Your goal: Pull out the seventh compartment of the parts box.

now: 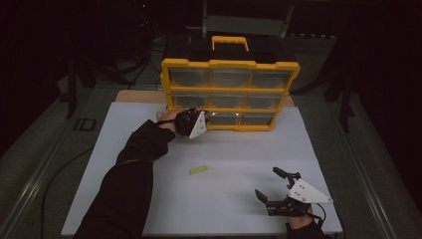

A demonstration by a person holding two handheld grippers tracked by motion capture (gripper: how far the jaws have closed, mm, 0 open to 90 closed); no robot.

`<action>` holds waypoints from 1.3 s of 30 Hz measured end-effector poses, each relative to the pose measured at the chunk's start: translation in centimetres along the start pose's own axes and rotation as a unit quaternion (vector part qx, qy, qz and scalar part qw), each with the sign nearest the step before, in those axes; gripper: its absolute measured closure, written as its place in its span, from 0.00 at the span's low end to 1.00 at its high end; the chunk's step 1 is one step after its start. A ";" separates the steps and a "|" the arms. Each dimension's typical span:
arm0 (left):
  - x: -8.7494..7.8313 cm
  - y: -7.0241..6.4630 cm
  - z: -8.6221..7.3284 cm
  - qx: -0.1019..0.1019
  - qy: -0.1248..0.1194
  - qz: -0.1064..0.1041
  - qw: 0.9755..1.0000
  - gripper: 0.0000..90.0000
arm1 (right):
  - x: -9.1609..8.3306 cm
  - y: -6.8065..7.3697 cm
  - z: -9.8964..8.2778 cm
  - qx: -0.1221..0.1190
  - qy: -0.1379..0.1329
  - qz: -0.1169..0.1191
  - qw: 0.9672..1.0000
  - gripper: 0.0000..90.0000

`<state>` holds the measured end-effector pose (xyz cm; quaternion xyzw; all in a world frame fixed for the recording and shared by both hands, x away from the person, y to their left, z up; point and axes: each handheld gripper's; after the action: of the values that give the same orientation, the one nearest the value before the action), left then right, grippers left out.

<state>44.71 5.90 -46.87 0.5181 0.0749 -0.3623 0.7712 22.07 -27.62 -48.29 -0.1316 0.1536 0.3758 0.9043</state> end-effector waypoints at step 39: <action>-0.9 -0.4 1.5 0.017 0.066 -0.028 0.997 0.81 | -0.1 -0.1 0.1 0.000 -0.004 -0.006 1.000 0.09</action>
<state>43.43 4.98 -46.06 0.5518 0.1338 -0.3495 0.7453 22.07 -27.69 -48.19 -0.1308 0.1498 0.3712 0.9070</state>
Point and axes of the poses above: each handheld gripper's, and its own axes: x roughly forward along the jaws, z roughly out of its top, y roughly to its left, and after that the axes turned 7 degrees about y, right-handed
